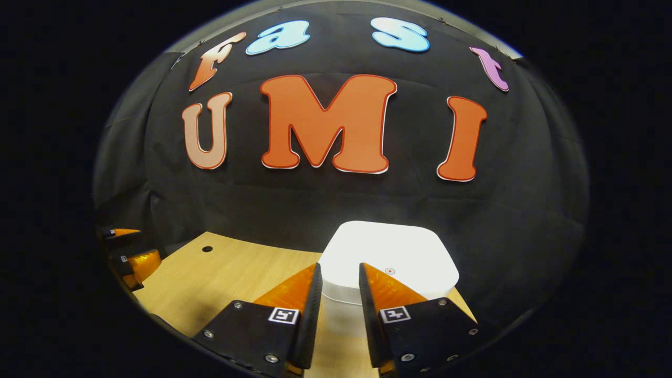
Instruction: Press the lid of the desktop garbage bin to open it, pick up the crumpled paper on the desktop and throw it into the bin, then pick up the pop can on the desktop and drop it into the bin, and finally close the garbage bin lid.
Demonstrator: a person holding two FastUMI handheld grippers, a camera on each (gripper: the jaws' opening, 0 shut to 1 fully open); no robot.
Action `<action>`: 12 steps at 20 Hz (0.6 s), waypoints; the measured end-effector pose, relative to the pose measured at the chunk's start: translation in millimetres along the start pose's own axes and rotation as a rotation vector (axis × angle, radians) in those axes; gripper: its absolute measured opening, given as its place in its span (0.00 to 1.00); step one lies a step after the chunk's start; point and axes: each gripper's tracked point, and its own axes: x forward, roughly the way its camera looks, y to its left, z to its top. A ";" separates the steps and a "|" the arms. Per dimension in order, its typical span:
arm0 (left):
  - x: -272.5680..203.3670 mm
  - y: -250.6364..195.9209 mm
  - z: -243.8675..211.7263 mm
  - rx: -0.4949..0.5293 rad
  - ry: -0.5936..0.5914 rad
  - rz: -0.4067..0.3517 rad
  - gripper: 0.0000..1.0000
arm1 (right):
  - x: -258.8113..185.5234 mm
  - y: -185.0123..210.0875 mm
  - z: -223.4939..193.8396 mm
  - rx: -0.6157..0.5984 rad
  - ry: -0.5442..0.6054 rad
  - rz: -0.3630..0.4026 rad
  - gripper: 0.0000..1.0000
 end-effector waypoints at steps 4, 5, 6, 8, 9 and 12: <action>-6.9 18.4 35.9 -0.037 -0.104 0.016 0.99 | -3.0 19.5 5.9 0.003 -0.032 0.015 0.59; -11.3 23.5 44.0 -0.040 -0.122 0.023 1.00 | -3.2 22.5 5.1 -0.005 -0.030 0.010 0.61; -13.4 27.3 54.1 -0.045 -0.146 0.022 1.00 | -3.5 24.7 3.9 -0.019 -0.030 0.005 0.66; -18.2 33.2 76.1 -0.050 -0.196 0.022 0.99 | -6.5 35.4 5.4 -0.034 -0.041 0.018 0.66; -20.8 36.2 85.8 -0.048 -0.218 0.025 0.99 | -8.3 40.6 6.4 -0.040 -0.046 0.026 0.72; -29.6 41.3 106.4 -0.040 -0.283 0.032 0.99 | -11.3 53.7 7.4 -0.057 -0.059 0.041 0.80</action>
